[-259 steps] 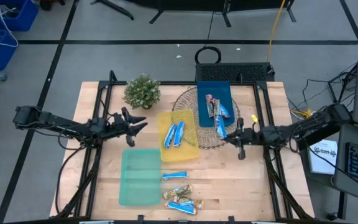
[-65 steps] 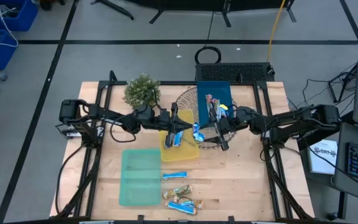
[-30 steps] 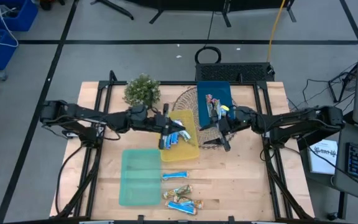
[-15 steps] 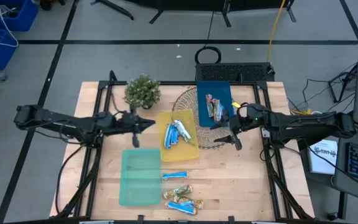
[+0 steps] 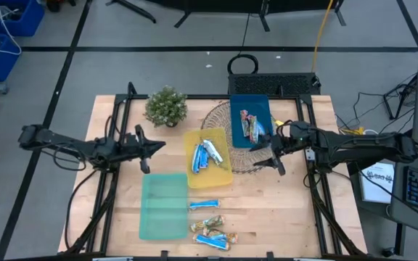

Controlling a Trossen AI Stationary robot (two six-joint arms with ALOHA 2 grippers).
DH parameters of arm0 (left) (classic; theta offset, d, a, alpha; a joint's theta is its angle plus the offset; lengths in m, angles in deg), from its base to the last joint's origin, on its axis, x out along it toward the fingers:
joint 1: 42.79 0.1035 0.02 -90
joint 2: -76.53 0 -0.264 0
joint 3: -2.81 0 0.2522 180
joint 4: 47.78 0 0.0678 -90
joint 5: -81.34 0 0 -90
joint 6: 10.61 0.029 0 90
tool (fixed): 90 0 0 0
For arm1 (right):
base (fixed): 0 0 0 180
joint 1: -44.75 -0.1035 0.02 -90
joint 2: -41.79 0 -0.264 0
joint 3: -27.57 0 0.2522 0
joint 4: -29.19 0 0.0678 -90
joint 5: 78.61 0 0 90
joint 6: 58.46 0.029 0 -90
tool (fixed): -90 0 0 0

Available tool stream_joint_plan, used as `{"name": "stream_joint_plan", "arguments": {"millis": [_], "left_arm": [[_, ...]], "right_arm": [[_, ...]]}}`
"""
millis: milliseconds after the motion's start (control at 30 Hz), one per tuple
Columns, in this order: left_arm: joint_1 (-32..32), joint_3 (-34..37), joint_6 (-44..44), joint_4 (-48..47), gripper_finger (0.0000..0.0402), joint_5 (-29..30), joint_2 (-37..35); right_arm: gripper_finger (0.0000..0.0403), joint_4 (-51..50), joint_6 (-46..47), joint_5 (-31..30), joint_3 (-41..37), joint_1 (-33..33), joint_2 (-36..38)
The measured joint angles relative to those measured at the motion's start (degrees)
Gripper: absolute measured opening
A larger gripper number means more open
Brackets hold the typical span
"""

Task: Pick and place Granola Bars by type
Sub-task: Put the yellow granola bar into the green bin

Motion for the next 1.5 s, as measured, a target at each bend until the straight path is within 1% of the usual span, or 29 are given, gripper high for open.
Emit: {"name": "stream_joint_plan", "arguments": {"millis": [133, 267, 467, 567, 633, 700, 800, 867, 933, 1000, 1067, 1133, 1267, 1367, 1500], "left_arm": [[-1.61, 0.03, -0.07, -2.63, 0.0009, 3.14, -1.92], [-3.22, 0.03, 0.72, -3.88, 0.0004, 3.57, -2.74], [-5.51, 0.03, 0.17, -5.53, 0.0012, 5.63, -2.9], [-6.65, 0.03, 0.35, -5.61, 0.0006, 6.8, -2.9], [-7.28, 0.03, 1.22, -5.64, 0.0004, 7.27, -2.9], [-7.81, 0.03, 1.53, -5.6, 0.0009, 7.55, -2.9], [-8.33, 0.03, 1.55, -5.59, 0.0019, 7.22, -2.9], [-8.66, 0.03, 1.81, -5.56, 0.0024, 6.47, -2.9], [-8.85, 0.03, 2.24, -5.54, 0.0024, 6.47, -2.9], [-8.96, 0.03, 2.7, -5.54, 0.0025, 6.47, -2.88], [-8.96, 0.03, 2.85, -5.48, 0.0025, 6.45, -2.88], [-8.95, 0.03, 2.89, -5.5, 0.0026, 6.46, -2.88], [-8.94, 0.03, 2.97, -5.48, 0.0026, 6.47, -2.88], [-8.94, 0.03, 2.96, -5.48, 0.0026, 6.47, -2.88], [-8.9, 0.03, 2.92, -5.47, 0.0026, 6.46, -2.88]], "right_arm": [[0.0251, -1.04, -0.37, -0.03, -0.02, 0.02, 1.79], [0.0251, -0.18, -1.03, 0.01, -1.01, 0.01, 4.82], [0.0251, 4.65, 0.71, -1.83, -8.52, 0.02, 11.51], [0.0251, 7.68, 2.62, -3.01, -12.69, 0.02, 15.11], [0.0251, 10.54, 3.67, -2.92, -15.43, 0.02, 17.06], [0.0251, 15.3, 6.64, -2.63, -18.67, 0.02, 18.39], [0.0251, 25.78, 12.59, -2.34, -24.03, -0.1, 18.72], [0.0251, 31.86, 16.36, 0.33, -26.31, -0.12, 18.08], [0.0251, 32.53, 17.88, 4.36, -26.63, -0.82, 17.9], [0.025, 31.06, 18.03, 4.15, -25.89, -2.82, 16.66], [0.0244, 30.9, 15.64, 0.46, -24.55, -5.91, 15.4], [0.0226, 28.52, 11.68, -2.56, -22.4, -9.91, 13.13], [0.016, 26.15, 5.06, -8.66, -16.71, -17.83, 6.42], [0.0108, 25.95, 2.91, -10.93, -12.5, -23.59, -1.51], [0.0068, 25.98, 0.33, -15.6, -5.67, -29.62, -13.64]]}}
